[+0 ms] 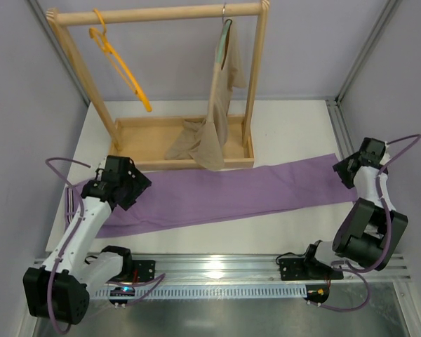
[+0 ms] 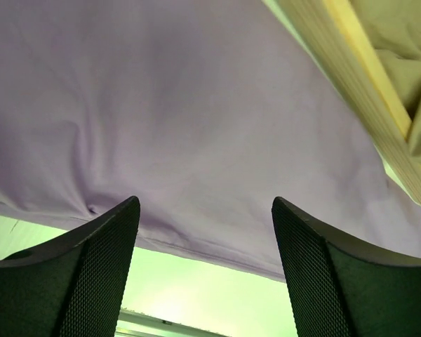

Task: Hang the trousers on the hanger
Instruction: Fold the trousers

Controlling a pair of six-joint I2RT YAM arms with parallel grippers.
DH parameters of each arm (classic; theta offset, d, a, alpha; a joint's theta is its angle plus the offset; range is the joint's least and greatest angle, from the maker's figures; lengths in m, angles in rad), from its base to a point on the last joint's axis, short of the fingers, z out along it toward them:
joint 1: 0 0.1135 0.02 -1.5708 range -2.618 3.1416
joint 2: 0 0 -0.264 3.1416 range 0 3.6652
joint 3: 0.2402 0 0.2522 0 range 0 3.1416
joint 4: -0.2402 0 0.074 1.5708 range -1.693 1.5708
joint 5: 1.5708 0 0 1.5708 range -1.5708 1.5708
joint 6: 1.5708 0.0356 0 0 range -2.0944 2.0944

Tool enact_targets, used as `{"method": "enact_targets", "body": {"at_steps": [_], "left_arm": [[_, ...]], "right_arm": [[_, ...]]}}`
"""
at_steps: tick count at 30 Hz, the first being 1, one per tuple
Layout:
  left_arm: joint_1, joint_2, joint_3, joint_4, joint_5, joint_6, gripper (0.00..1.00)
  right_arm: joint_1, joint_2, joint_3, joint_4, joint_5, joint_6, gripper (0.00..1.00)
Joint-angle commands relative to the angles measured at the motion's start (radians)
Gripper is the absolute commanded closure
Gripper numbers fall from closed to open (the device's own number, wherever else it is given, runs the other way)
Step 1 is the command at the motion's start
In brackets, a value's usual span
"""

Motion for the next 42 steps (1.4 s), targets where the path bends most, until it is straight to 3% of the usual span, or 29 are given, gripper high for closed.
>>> {"method": "enact_targets", "body": {"at_steps": [1,8,10,15,16,17,18,20,22,28,34,39,42], "left_arm": [[0.007,-0.051,0.02,0.006,0.018,0.065,0.22],[0.008,-0.068,-0.008,0.024,0.083,0.051,0.23],[0.008,-0.067,-0.016,0.023,0.093,0.052,0.23],[0.008,-0.056,-0.029,0.031,0.099,0.071,0.23],[0.007,-0.052,-0.028,0.029,0.1,0.075,0.23],[0.007,-0.049,-0.023,0.027,0.103,0.086,0.23],[0.008,-0.038,-0.02,0.023,0.106,0.092,0.23],[0.008,-0.033,-0.013,0.017,0.113,0.106,0.23],[0.007,-0.023,-0.013,0.011,0.116,0.121,0.23],[0.008,0.011,-0.013,0.037,0.122,0.132,0.23],[0.008,0.083,0.043,0.034,0.159,0.14,0.24],[0.007,0.105,0.061,0.057,0.185,0.12,0.24],[0.007,0.099,0.049,0.075,0.186,0.109,0.24]], "right_arm": [[0.043,0.047,0.065,0.056,-0.08,-0.121,0.49],[0.062,0.226,0.21,0.027,0.044,-0.153,0.47],[0.057,0.252,0.235,-0.013,0.162,-0.15,0.44],[0.02,0.274,0.246,0.022,0.206,-0.167,0.36],[0.013,0.278,0.247,0.044,0.178,-0.17,0.35],[0.0,0.291,0.252,0.056,0.134,-0.179,0.13],[-0.026,0.301,0.259,0.067,0.088,-0.187,0.11],[-0.053,0.326,0.278,0.102,-0.088,-0.224,0.1],[-0.073,0.332,0.276,0.146,-0.161,-0.271,0.09],[-0.078,0.436,0.328,0.162,-0.195,-0.354,0.09],[-0.086,0.507,0.354,0.185,-0.352,-0.388,0.09],[-0.072,0.467,0.344,0.173,-0.362,-0.403,0.11],[-0.034,0.389,0.302,0.167,-0.282,-0.409,0.11]]}}
